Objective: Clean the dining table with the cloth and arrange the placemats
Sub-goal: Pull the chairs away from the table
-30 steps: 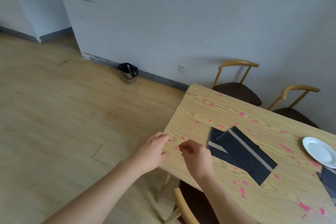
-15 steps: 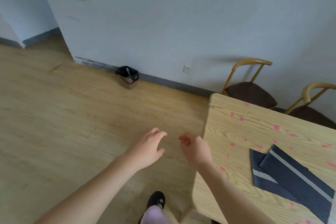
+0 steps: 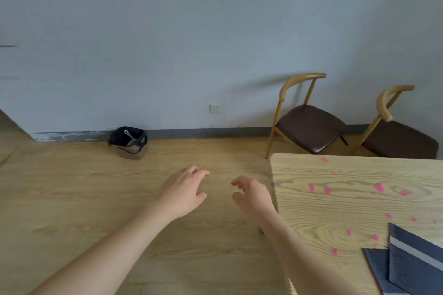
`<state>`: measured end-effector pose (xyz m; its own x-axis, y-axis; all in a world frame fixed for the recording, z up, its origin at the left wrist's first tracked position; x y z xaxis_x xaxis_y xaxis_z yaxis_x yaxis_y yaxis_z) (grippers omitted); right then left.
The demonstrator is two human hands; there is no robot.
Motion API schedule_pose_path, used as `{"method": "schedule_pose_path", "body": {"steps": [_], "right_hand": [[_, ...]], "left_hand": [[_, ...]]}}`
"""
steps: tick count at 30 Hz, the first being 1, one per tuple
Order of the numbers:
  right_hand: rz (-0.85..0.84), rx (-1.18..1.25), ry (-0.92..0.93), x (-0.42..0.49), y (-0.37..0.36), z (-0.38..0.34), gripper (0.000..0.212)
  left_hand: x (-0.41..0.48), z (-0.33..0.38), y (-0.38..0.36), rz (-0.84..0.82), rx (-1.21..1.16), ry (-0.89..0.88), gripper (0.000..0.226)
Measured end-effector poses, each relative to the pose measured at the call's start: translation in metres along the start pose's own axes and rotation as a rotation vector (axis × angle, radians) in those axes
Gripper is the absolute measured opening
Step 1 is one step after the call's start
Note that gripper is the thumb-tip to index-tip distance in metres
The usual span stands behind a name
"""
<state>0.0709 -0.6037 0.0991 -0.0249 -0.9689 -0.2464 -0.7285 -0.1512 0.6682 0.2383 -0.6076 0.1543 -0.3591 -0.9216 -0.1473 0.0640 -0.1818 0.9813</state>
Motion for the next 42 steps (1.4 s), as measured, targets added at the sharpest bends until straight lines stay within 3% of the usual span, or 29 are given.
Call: {"method": "schedule_pose_path", "body": {"steps": [10, 21, 33, 42], "right_hand": [[0.206, 0.005, -0.215, 0.097, 0.029, -0.019, 0.038], [0.373, 0.101, -0.234, 0.223, 0.036, -0.101, 0.034], [0.503, 0.162, -0.408, 0.326, 0.106, -0.018, 0.029], [0.601, 0.261, -0.523, 0.437, 0.218, 0.067, 0.034]], "left_hand": [[0.140, -0.041, 0.013, -0.045, -0.051, -0.280, 0.055], [0.273, -0.131, 0.075, -0.007, -0.086, -0.415, 0.050], [0.446, -0.066, 0.054, -0.123, -0.052, -0.602, 0.050], [0.626, 0.045, 0.065, -0.139, -0.048, -0.677, 0.051]]}}
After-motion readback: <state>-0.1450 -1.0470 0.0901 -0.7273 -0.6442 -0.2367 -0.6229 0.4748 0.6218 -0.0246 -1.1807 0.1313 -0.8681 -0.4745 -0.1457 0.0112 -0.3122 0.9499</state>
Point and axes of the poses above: each hand's wrist, its own x-axis towards the middle knuckle, its own y-axis out of the back of the hand, z = x × y, the point moved 4 cm from there along x, towards the middle knuckle, and after that the axes turned 7 degrees about x, right-handed, at the moved point
